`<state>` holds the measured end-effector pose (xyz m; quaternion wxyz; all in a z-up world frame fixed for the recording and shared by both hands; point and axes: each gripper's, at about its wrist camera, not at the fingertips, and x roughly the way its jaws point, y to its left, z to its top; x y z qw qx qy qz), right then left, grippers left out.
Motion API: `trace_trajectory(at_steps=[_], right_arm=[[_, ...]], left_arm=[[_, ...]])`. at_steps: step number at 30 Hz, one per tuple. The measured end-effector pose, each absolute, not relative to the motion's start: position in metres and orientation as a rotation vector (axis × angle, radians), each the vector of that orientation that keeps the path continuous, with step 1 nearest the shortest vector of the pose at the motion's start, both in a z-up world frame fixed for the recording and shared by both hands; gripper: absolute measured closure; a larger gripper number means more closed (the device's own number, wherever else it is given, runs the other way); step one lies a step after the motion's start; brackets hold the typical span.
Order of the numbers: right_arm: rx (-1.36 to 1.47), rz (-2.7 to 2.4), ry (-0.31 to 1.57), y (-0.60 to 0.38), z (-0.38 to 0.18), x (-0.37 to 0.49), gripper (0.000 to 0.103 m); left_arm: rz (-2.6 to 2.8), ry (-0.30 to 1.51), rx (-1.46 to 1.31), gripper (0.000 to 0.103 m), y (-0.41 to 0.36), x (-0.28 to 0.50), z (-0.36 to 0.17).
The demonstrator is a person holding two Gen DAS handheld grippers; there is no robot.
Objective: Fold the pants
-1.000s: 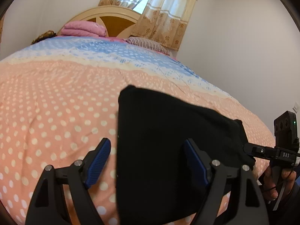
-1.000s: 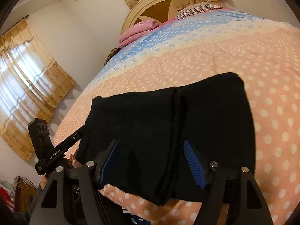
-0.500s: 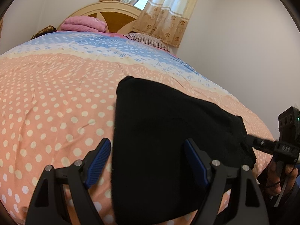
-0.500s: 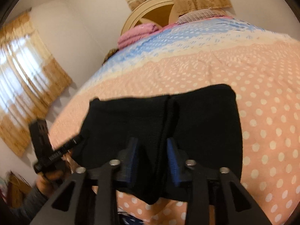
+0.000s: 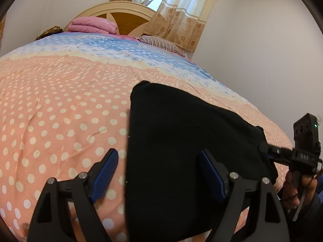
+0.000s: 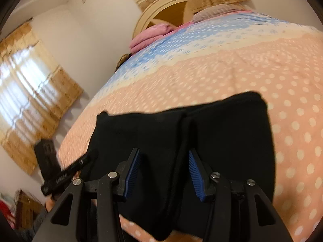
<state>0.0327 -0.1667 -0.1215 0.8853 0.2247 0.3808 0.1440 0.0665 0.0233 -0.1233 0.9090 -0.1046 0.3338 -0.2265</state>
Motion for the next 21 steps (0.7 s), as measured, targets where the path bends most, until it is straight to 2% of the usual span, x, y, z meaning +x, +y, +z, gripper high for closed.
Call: trace_trajectory(at_steps=[3, 4, 5, 8, 16, 21], right_arm=[[0.471, 0.315, 0.791, -0.163, -0.127, 0.03, 0.054], [0.481, 0.312, 0.79, -0.165, -0.128, 0.031, 0.059], [0.495, 0.309, 0.79, -0.168, -0.128, 0.031, 0.069], [0.546, 0.318, 0.761, -0.177, -0.121, 0.029, 0.083], [0.384, 0.319, 0.656, -0.166, -0.067, 0.011, 0.085], [0.374, 0.257, 0.656, -0.185, -0.064, 0.009, 0.086]], left_arm=[[-0.465, 0.688, -0.211, 0.017, 0.022, 0.066, -0.123], [-0.466, 0.69, -0.211, 0.017, 0.022, 0.066, -0.123], [-0.466, 0.69, -0.216, 0.017, 0.022, 0.065, -0.122], [-0.463, 0.693, -0.226, 0.017, 0.026, 0.067, -0.121], [-0.473, 0.678, -0.214, 0.017, 0.027, 0.064, -0.113], [-0.469, 0.687, -0.176, 0.017, 0.019, 0.065, -0.112]])
